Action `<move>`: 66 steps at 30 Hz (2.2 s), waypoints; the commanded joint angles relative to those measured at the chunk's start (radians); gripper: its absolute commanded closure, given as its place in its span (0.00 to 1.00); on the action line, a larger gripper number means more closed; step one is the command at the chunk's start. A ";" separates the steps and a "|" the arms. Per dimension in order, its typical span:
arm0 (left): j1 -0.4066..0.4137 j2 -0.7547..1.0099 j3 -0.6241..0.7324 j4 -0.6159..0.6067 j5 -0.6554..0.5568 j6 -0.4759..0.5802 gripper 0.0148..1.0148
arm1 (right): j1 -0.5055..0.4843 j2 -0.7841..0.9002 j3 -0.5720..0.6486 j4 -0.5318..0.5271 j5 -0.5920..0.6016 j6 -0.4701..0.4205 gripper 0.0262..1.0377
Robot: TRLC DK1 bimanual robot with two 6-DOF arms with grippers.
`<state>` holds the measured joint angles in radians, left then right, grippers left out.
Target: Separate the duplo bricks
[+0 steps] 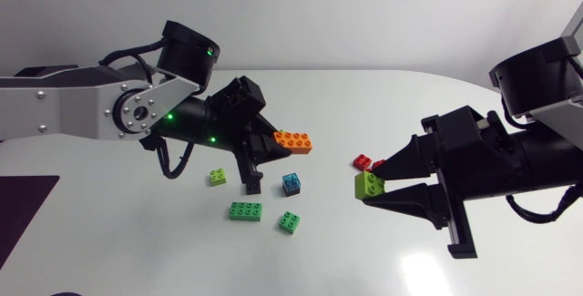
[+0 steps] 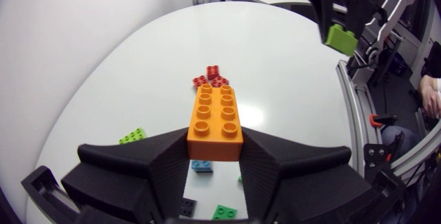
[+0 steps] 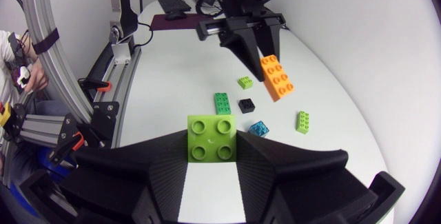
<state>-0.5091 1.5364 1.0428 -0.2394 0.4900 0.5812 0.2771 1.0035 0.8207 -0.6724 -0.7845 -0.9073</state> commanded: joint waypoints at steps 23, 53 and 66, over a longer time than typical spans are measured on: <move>0.277 0.499 0.203 0.181 -0.134 -0.095 0.68 | 0.005 0.004 -0.022 0.011 0.002 0.019 0.77; 0.343 0.347 0.092 0.146 -0.153 -0.090 0.03 | 0.275 0.265 0.098 0.203 0.195 0.186 0.77; 0.435 0.050 -0.058 0.149 -0.151 -0.113 0.03 | 0.424 0.587 0.340 0.263 0.287 0.252 0.77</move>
<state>-0.0956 1.6196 1.0306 -0.0898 0.3363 0.4953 0.6819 1.5356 1.1179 -0.4164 -0.5072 -0.6834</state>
